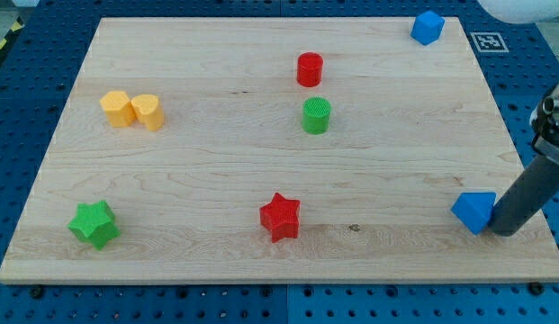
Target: Push the blue triangle to the center right
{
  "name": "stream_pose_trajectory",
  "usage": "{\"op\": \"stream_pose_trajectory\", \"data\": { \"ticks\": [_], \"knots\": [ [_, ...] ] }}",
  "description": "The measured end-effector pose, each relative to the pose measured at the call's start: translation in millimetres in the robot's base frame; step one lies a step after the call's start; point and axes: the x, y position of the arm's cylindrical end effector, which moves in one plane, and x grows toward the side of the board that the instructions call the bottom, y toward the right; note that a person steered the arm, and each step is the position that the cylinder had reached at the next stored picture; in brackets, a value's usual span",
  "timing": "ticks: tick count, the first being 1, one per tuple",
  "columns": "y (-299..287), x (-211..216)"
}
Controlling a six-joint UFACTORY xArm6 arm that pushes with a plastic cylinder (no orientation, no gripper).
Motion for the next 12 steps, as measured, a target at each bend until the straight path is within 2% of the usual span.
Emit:
{"op": "stream_pose_trajectory", "data": {
  "ticks": [4, 7, 12],
  "knots": [
    [-43.1, -2.0],
    [-17.4, -74.8],
    [-63.0, -83.1]
  ]
}}
